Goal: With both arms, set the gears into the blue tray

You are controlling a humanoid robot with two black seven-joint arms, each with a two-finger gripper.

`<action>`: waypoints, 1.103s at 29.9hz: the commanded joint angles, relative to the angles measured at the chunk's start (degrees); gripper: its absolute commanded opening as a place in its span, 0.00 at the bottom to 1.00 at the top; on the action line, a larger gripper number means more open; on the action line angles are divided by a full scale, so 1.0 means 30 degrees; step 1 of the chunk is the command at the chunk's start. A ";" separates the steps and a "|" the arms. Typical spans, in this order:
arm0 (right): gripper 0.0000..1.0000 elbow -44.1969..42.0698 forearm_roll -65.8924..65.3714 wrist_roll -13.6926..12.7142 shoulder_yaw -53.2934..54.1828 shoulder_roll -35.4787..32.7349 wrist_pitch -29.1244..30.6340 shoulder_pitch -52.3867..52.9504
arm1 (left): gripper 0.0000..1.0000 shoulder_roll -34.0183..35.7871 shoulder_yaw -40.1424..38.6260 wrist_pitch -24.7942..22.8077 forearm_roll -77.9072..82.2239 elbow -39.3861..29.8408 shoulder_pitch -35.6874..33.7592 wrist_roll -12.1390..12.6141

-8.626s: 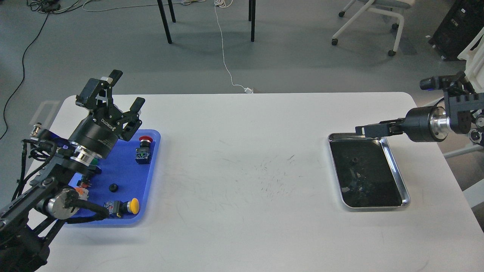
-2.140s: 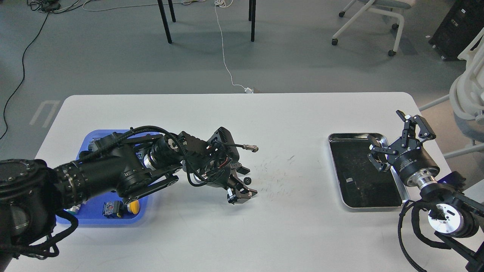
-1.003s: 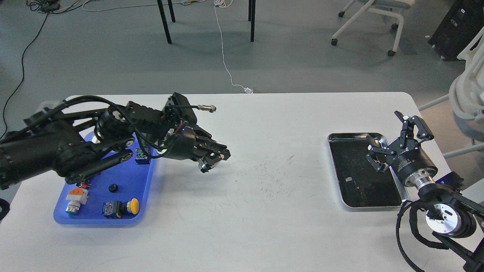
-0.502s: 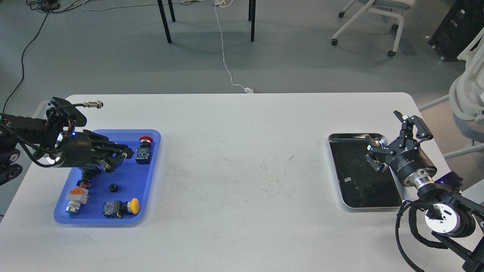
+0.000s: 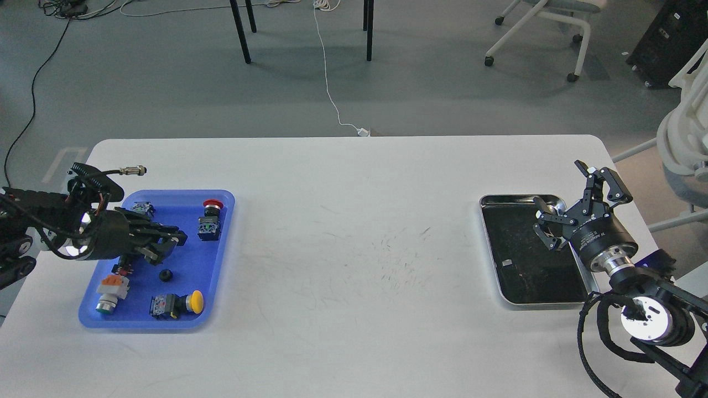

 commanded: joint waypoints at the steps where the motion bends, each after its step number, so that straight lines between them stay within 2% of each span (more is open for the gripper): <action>1: 0.99 0.0023 0.0001 0.0000 0.0001 -0.0001 0.0002 -0.0014 | 0.19 -0.0444 0.0023 0.0021 0.0045 0.0549 0.0195 0.0001; 10: 0.99 -0.0006 0.0001 0.0000 0.0030 -0.0148 0.0002 -0.0102 | 0.21 -0.0651 -0.0036 0.0021 0.0104 0.1107 0.0870 0.0001; 17: 0.99 0.0082 0.0001 0.0000 0.0001 -0.0119 0.0002 -0.0102 | 0.35 -0.0826 -0.0036 0.0080 0.0075 0.1370 0.0899 0.0001; 18: 0.99 0.0082 0.0001 0.0000 0.0001 -0.0119 0.0002 -0.0102 | 0.40 -0.0827 -0.0036 0.0080 0.0075 0.1516 0.0899 0.0001; 21: 0.99 0.0082 0.0001 0.0000 0.0001 -0.0148 0.0031 -0.0102 | 0.90 -0.0798 -0.0065 0.0691 -0.0042 0.1635 0.0899 0.0001; 22: 0.99 0.0053 0.0001 0.0000 0.0001 -0.0119 0.0031 -0.0102 | 0.98 -0.0768 -0.0065 0.1043 -0.0043 0.1635 0.0899 0.0001; 25: 0.99 0.0023 0.0001 0.0000 0.0001 -0.0119 0.0031 -0.0102 | 0.98 -0.0534 -0.0705 0.1427 -0.0188 0.1461 0.0811 0.0001; 27: 0.99 0.0023 0.0001 0.0000 0.0001 -0.0119 0.0031 -0.0073 | 0.98 -0.0271 -0.2400 0.1398 -0.1237 0.1226 0.0811 0.0001; 30: 0.99 0.0023 0.0001 0.0000 0.0030 -0.0148 0.0031 0.0073 | 0.98 0.0080 -0.4658 0.1193 -0.4425 -0.0088 0.0811 0.0001; 33: 0.99 -0.0093 -0.0057 0.0000 0.0001 -0.0177 0.0031 0.0249 | 0.98 0.0199 -0.5688 0.1164 -0.9370 -0.1058 0.0840 0.0001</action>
